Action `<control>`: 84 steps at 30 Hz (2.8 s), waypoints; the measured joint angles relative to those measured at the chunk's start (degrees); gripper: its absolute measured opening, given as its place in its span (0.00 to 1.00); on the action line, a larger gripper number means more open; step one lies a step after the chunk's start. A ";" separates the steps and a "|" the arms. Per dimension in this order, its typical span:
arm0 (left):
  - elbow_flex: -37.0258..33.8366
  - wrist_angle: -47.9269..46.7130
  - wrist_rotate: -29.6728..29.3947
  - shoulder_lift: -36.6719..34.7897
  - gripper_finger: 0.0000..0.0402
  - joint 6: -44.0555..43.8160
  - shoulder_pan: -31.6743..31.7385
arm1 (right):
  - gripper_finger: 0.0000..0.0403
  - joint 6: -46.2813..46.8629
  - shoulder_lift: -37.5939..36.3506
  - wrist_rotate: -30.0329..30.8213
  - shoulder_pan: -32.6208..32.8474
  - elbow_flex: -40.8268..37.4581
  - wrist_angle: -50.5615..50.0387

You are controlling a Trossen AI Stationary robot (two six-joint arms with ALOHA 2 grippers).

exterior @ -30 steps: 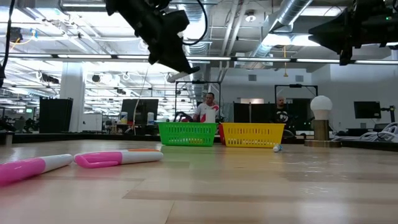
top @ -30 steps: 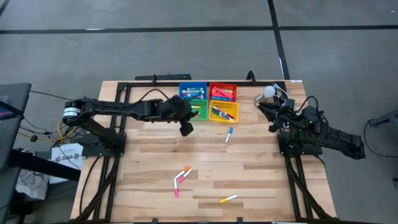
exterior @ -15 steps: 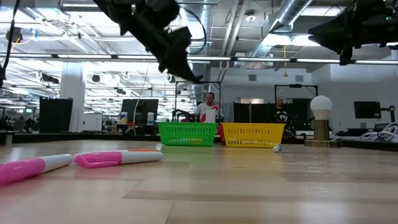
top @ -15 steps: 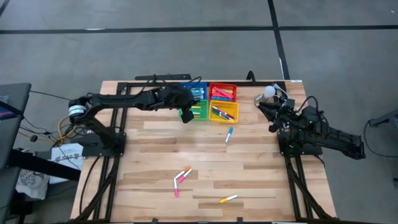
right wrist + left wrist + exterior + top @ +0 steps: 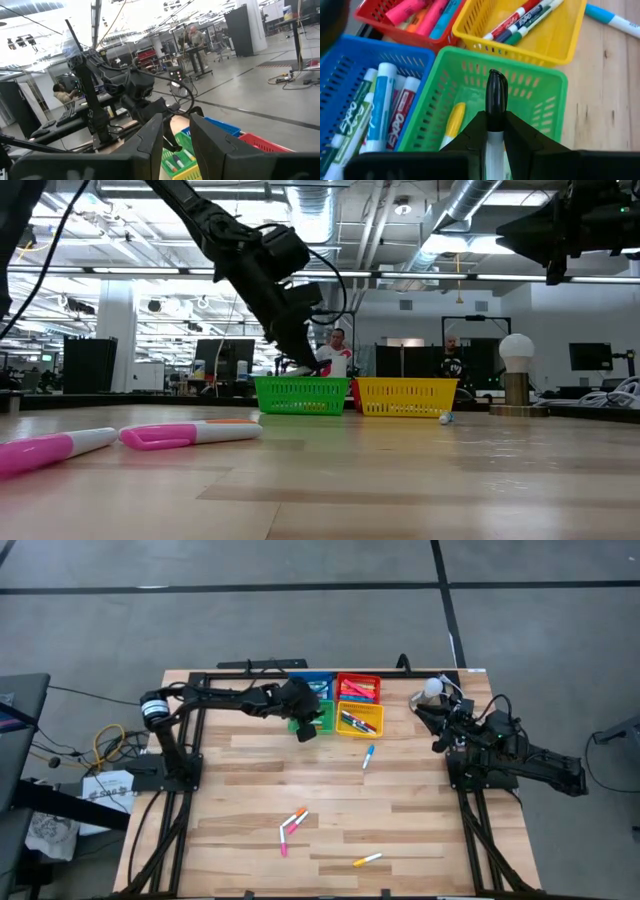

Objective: Pick & Place Markers
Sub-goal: Put the black highlighter in the green bin, then put the orange highlighter in the green bin

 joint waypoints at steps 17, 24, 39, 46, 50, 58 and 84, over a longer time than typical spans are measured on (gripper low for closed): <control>0.56 -1.68 2.69 0.76 0.13 5.76 0.34 | 0.22 0.02 0.00 -0.02 0.00 0.00 0.00; -1.31 -1.73 2.63 0.74 0.18 5.76 0.31 | 0.22 0.02 0.00 -0.02 0.00 0.00 0.00; -1.77 -1.29 2.62 0.23 0.45 3.10 0.05 | 0.22 0.04 0.00 -0.16 0.00 0.00 -0.02; -1.77 -1.28 2.73 -5.18 0.47 0.81 -0.92 | 0.22 0.02 0.00 -0.50 0.39 0.00 -4.14; -1.75 -1.24 2.82 -8.61 0.47 0.58 -2.51 | 0.22 0.08 0.00 -0.50 0.46 0.00 -8.11; -1.75 -1.01 2.85 -14.42 0.47 -11.67 -9.95 | 0.22 -1.44 0.00 -0.35 0.42 0.00 -8.53; -1.75 -0.85 -2.91 -16.20 0.45 -33.84 -36.13 | 0.22 -1.36 0.00 -14.27 0.44 0.00 -8.04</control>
